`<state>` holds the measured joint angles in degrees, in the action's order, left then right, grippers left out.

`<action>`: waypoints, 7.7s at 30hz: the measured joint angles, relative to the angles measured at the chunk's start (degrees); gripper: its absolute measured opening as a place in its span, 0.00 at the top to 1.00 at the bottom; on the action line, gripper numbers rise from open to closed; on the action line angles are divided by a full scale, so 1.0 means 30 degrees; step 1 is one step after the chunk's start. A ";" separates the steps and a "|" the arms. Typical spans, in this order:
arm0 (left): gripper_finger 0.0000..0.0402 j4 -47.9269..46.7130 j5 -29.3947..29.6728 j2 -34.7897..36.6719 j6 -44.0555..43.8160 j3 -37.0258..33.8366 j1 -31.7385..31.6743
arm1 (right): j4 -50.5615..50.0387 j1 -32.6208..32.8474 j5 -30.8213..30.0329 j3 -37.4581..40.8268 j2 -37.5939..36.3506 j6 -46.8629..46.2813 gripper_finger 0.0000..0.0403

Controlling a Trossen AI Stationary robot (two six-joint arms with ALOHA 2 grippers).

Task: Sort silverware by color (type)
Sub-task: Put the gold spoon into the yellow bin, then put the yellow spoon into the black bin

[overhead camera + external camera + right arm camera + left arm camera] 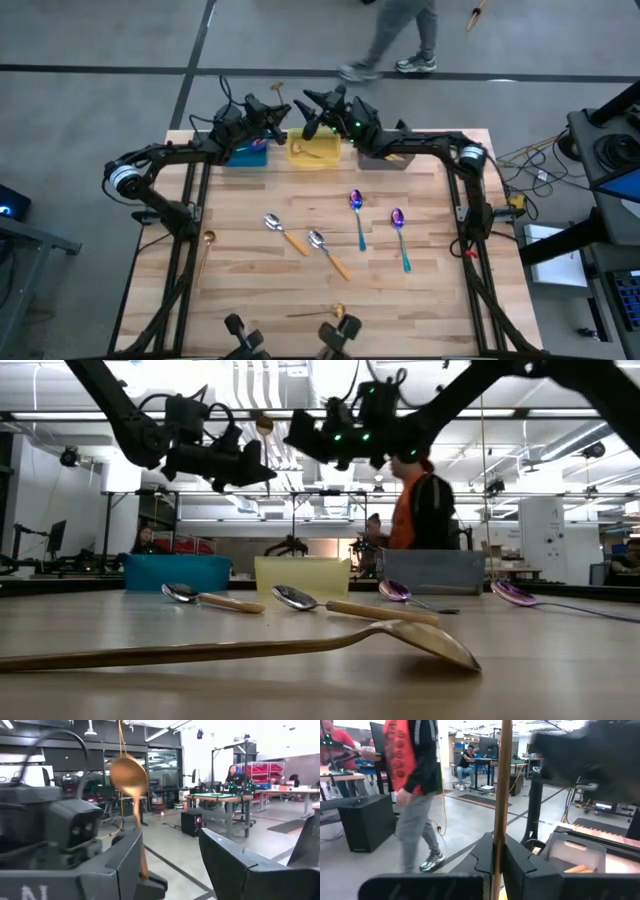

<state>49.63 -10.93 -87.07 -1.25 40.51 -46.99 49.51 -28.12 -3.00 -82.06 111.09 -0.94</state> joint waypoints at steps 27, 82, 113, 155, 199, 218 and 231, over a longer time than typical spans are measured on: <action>1.00 0.0417 0.0589 -0.0015 0.0660 0.0073 0.0331 | -0.5546 0.0389 0.0419 -0.7000 0.3717 0.2503 0.88; 0.59 -0.4091 -0.2362 1.1828 -0.3805 -0.5727 0.1650 | -3.2583 -0.0824 0.0503 -1.6385 0.4254 0.8297 0.97; 0.59 -0.4910 0.7147 1.0622 0.5416 -0.4350 0.1628 | -2.6794 -0.0765 0.1654 -1.0582 0.4298 0.6300 0.97; 0.59 -0.4473 1.0029 1.0637 0.7753 -0.4422 0.1446 | -2.7317 -0.0590 0.1851 -0.9329 0.4291 0.4077 0.97; 0.59 -1.0313 1.0753 1.0823 0.3652 -0.3803 0.3359 | -2.3129 0.1827 0.1498 -0.9436 0.3214 0.4296 0.85; 0.59 -3.2993 0.9800 1.0496 -0.6407 0.4783 0.9466 | -3.0215 0.6556 -0.3365 -0.8961 0.0657 0.5894 0.89; 0.59 -3.6026 0.8354 1.0367 -1.3592 0.3065 1.5808 | -2.8202 0.8777 -0.3367 -0.1287 -0.4117 0.2952 0.89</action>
<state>-58.45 14.13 -55.97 -42.02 49.71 0.43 -35.09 -1.79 -13.11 -85.92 98.74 7.91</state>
